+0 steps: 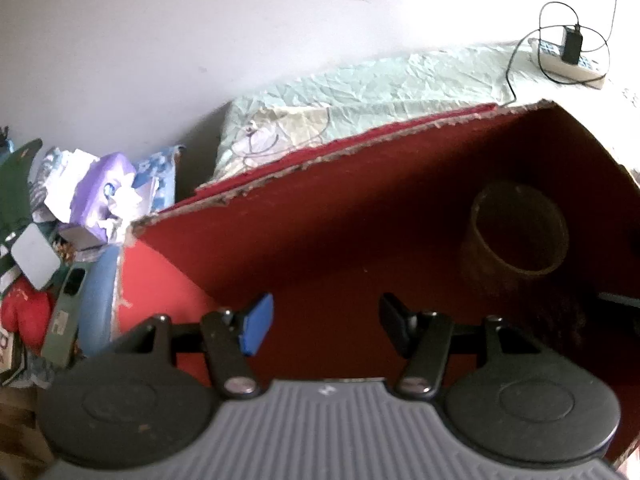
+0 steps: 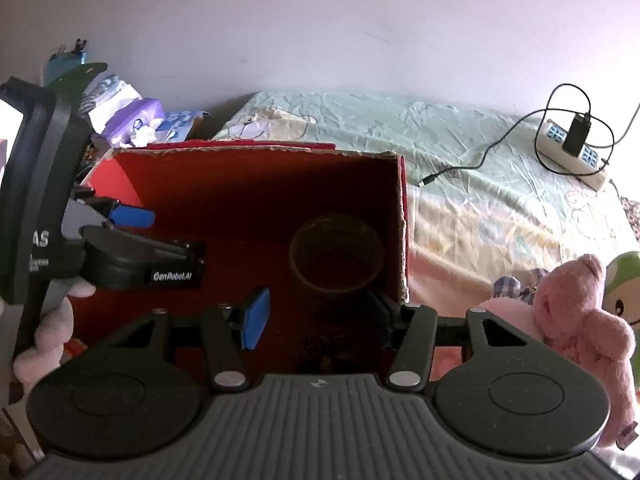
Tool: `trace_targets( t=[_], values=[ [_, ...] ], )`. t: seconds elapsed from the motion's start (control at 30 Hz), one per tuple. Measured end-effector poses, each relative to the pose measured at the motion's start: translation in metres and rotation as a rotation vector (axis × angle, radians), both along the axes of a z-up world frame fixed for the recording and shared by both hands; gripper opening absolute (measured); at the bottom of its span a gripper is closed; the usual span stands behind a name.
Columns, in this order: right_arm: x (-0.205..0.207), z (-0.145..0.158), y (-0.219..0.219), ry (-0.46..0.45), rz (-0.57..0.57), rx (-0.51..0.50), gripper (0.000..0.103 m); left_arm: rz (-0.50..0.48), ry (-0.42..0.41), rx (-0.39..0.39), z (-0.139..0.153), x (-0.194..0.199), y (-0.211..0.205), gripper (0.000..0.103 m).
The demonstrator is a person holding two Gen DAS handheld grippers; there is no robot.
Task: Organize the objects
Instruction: 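Raise the right gripper out of the red box, then move the right gripper back toward the gourd and red board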
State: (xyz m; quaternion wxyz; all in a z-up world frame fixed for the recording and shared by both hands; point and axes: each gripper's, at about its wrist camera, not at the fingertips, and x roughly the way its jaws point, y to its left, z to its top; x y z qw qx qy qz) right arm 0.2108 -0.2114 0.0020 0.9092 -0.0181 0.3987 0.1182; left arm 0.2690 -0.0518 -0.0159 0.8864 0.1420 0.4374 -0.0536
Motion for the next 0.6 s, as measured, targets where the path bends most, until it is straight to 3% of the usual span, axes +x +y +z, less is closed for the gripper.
trace_targets(
  t=[0.23, 0.33, 0.4, 0.6],
  values=[
    [0.0, 0.003, -0.014, 0.005, 0.037, 0.095, 0.056, 0.08, -0.02, 0.064, 0.006, -0.004, -0.002, 0.062],
    [0.001, 0.005, -0.017, 0.017, 0.05, 0.123, 0.056, 0.118, -0.037, 0.02, 0.021, -0.015, 0.003, 0.062],
    [-0.002, 0.009, -0.02, 0.03, 0.042, 0.145, 0.056, 0.135, -0.062, 0.032, 0.031, -0.028, 0.003, 0.062],
    [-0.025, 0.027, -0.04, 0.016, 0.103, 0.315, 0.055, 0.182, -0.134, -0.035, 0.069, -0.08, 0.015, 0.062]
  ],
)
